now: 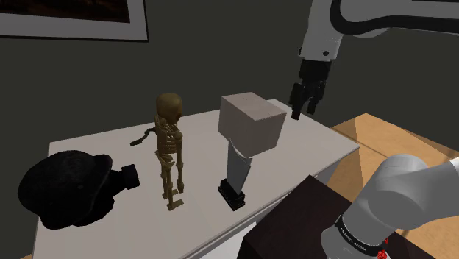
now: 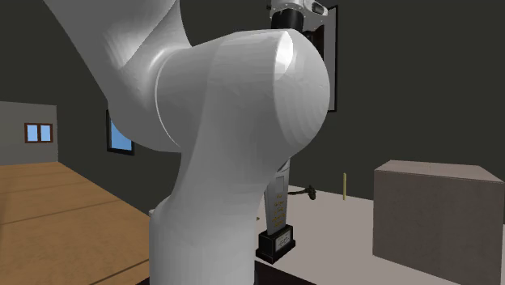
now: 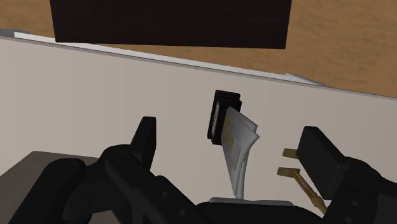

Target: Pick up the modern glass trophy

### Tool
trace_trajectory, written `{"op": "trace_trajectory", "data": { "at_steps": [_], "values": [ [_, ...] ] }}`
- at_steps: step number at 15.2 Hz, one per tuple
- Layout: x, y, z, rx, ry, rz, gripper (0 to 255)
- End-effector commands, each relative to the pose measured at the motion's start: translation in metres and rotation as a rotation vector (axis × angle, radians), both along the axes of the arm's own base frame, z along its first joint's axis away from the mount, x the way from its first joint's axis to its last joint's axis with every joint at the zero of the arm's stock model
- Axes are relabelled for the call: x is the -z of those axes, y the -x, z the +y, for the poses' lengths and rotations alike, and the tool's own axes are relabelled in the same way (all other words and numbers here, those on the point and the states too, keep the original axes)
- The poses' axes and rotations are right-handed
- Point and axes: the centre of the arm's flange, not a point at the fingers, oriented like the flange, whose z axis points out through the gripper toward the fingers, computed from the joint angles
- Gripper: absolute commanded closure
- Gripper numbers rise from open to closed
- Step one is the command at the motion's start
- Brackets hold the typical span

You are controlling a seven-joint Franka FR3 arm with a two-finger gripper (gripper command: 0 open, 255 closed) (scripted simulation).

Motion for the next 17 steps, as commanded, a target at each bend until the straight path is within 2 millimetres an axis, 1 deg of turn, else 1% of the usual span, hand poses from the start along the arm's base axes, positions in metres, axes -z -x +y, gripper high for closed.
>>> {"op": "trace_trajectory", "data": {
  "at_steps": [1,9,17],
  "values": [
    [0.0,0.0,0.0,0.0,0.0,0.0,0],
    [0.083,-0.048,0.045,0.037,0.04,-0.02,0],
    [0.166,-0.099,0.085,0.074,0.079,-0.041,0]
  ]
}}
